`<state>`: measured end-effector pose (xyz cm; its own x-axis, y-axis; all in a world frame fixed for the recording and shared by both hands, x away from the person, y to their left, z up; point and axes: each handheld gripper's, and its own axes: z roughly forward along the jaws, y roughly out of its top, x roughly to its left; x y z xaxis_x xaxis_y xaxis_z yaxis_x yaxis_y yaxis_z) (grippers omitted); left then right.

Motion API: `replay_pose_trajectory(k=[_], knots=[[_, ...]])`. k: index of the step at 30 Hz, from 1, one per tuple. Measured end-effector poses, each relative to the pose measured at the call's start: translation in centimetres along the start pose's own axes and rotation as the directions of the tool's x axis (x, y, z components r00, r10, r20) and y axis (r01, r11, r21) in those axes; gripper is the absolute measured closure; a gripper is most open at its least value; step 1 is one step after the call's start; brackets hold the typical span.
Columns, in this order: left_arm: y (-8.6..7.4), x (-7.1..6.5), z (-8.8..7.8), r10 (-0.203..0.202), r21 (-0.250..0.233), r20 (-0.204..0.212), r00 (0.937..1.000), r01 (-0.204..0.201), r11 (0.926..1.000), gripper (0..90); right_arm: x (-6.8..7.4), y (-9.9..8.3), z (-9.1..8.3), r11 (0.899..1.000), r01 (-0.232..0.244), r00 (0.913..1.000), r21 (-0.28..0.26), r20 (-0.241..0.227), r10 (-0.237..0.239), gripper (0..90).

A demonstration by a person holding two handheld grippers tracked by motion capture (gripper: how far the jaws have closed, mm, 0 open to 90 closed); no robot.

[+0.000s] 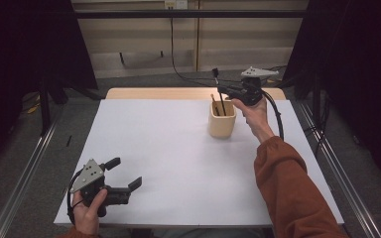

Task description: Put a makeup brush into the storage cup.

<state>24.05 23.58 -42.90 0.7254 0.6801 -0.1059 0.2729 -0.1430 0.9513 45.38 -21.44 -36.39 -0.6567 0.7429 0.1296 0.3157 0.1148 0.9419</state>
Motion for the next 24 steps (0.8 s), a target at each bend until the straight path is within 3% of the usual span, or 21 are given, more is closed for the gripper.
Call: replay_pose_trajectory(k=[24], knots=[[0.0,0.0,0.1,0.004,0.003,0.002,1.0000,-0.004,1.0000,1.1,-0.9,-3.4,-0.2,0.999,-0.047,0.9989,0.025,0.004,0.047,85.7]])
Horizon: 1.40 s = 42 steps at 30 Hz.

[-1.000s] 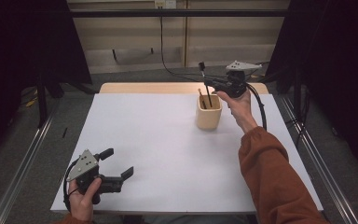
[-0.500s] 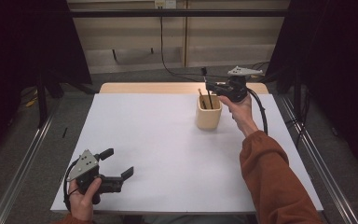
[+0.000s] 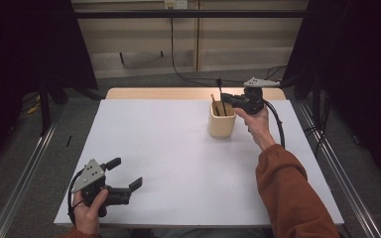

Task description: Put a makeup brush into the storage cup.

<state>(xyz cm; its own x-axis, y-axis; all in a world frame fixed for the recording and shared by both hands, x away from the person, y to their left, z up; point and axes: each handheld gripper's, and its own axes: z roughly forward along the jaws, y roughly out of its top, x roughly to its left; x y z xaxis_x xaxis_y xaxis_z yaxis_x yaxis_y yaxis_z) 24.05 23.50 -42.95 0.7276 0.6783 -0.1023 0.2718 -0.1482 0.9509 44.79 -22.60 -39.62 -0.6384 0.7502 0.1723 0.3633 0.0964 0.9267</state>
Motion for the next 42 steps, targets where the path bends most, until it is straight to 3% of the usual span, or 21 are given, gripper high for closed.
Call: replay_pose_trajectory(k=[8,20,26,33,42], knots=[[0.0,0.0,0.0,-0.001,-0.003,-0.002,1.0000,0.001,1.0000,1.1,0.1,-0.6,0.0,1.000,0.010,0.9999,0.021,0.003,-0.010,85.6],[0.1,0.2,0.3,-0.005,-0.001,0.002,1.0000,0.005,1.0000,1.1,-0.3,-1.2,-0.1,0.999,-0.021,0.9997,0.026,-0.007,0.021,82.4],[0.2,0.2,0.6,-0.005,0.002,0.008,1.0000,0.005,1.0000,1.1,-0.4,-1.3,-0.1,0.999,-0.031,0.9995,0.021,-0.007,0.031,63.8],[0.1,0.2,0.5,-0.010,-0.003,0.010,0.9999,0.010,0.9999,1.1,0.2,-1.1,0.0,1.000,-0.019,0.9998,0.006,-0.010,0.019,32.3],[0.1,0.1,0.2,-0.005,-0.001,0.004,1.0000,0.005,1.0000,1.1,0.7,-1.1,0.4,1.000,-0.028,0.9995,0.007,-0.015,0.029,10.7]])
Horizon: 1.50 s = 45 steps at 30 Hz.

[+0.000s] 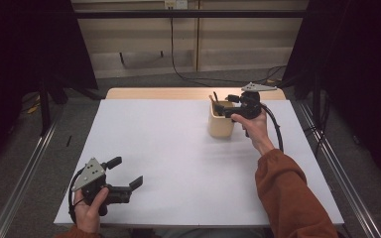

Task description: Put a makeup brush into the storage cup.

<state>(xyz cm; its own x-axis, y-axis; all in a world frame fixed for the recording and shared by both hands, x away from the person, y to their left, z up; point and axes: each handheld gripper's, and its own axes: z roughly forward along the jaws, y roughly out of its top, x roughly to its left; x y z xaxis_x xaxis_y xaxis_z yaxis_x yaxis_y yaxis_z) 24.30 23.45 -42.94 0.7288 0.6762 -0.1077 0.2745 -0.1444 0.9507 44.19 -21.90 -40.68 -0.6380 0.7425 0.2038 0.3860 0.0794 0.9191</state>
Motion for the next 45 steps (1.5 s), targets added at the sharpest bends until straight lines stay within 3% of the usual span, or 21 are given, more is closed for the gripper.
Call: replay_pose_trajectory(k=[3,9,12,21,45], knots=[[0.0,0.0,-0.1,-0.004,-0.006,0.000,1.0000,0.004,1.0000,1.1,0.1,0.0,-0.2,1.000,-0.004,1.0000,-0.002,-0.003,0.004,5.3],[-0.1,0.0,-0.2,-0.003,-0.006,0.000,1.0000,0.003,1.0000,1.1,0.2,-0.1,-0.8,1.000,-0.023,0.9996,-0.016,0.018,0.023,3.3],[-0.1,0.0,-0.3,-0.002,-0.004,-0.002,1.0000,0.002,1.0000,1.1,0.3,-0.1,-1.1,1.000,-0.022,0.9997,-0.022,0.006,0.022,2.8],[-0.1,0.0,-0.3,-0.001,-0.005,-0.004,1.0000,0.001,1.0000,1.1,0.9,-0.8,-2.4,0.999,-0.010,0.9981,-0.034,0.061,0.012,2.0],[-0.1,0.0,-0.4,-0.002,-0.006,-0.009,1.0000,0.002,1.0000,1.1,2.7,-2.7,-6.4,0.998,0.008,0.9953,-0.061,0.096,-0.002,1.4]])
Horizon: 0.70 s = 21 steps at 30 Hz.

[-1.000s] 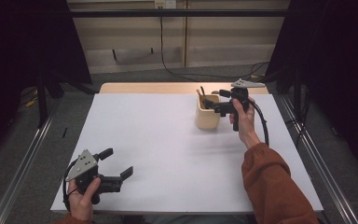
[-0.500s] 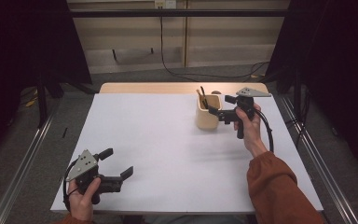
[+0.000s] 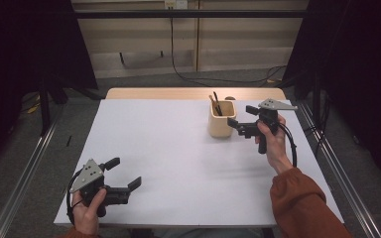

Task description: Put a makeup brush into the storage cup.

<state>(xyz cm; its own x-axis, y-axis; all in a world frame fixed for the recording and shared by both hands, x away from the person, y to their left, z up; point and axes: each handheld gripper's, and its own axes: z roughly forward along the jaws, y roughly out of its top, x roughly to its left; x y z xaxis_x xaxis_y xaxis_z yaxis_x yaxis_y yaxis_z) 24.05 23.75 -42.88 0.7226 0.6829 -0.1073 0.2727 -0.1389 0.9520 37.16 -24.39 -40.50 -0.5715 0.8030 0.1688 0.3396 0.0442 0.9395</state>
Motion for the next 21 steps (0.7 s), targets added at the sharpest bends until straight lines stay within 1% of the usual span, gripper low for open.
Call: replay_pose_trajectory(k=[3,4,7,9,11,12,14,16,18,19,21], knots=[[0.0,0.0,0.0,0.002,0.003,-0.001,1.0000,-0.002,1.0000,1.1,0.2,-0.1,-0.8,1.000,0.015,0.9998,0.000,0.011,-0.015,1.4],[0.0,0.0,0.0,0.001,0.004,-0.002,1.0000,-0.001,1.0000,1.4,0.3,-0.1,-1.1,1.000,0.015,0.9998,-0.007,0.013,-0.015,1.4],[0.0,0.0,0.0,-0.002,0.003,-0.005,1.0000,0.002,1.0000,1.6,0.2,-0.2,-1.8,1.000,0.018,0.9995,-0.005,0.028,-0.017,1.4],[0.0,0.0,0.0,-0.003,0.001,-0.007,1.0000,0.003,1.0000,1.4,0.3,-0.3,-2.2,1.000,0.031,0.9982,0.001,0.051,-0.031,2.0],[0.0,0.0,-0.1,-0.006,0.000,-0.007,1.0000,0.006,1.0000,1.4,0.3,-0.3,-2.7,0.999,0.029,0.9976,0.015,0.062,-0.030,2.0],[0.0,0.0,0.0,-0.004,0.001,-0.007,1.0000,0.004,1.0000,1.3,0.4,-0.3,-3.0,0.999,0.037,0.9971,0.007,0.066,-0.038,2.0],[0.0,0.0,0.0,-0.008,0.002,-0.007,0.9999,0.008,1.0000,1.2,0.4,-0.3,-3.6,1.000,0.026,0.9976,-0.010,0.064,-0.026,1.9],[0.0,0.0,-0.1,-0.002,-0.002,-0.006,1.0000,0.002,1.0000,1.3,0.5,-0.5,-4.1,1.000,0.025,0.9973,-0.009,0.068,-0.025,1.2],[0.0,0.0,-0.1,-0.002,-0.003,-0.011,0.9999,0.002,1.0000,1.2,0.6,-1.0,-4.3,1.000,0.020,0.9971,0.014,0.073,-0.021,0.4],[0.0,0.0,-0.1,-0.001,-0.003,-0.010,0.9999,0.001,1.0000,1.2,0.7,-1.2,-4.4,1.000,0.019,0.9967,0.015,0.079,-0.020,0.5],[-0.1,0.0,-0.1,-0.005,-0.003,-0.013,0.9999,0.005,1.0000,1.2,0.9,-1.8,-4.8,1.000,0.021,0.9974,0.020,0.069,-0.022,0.2]])
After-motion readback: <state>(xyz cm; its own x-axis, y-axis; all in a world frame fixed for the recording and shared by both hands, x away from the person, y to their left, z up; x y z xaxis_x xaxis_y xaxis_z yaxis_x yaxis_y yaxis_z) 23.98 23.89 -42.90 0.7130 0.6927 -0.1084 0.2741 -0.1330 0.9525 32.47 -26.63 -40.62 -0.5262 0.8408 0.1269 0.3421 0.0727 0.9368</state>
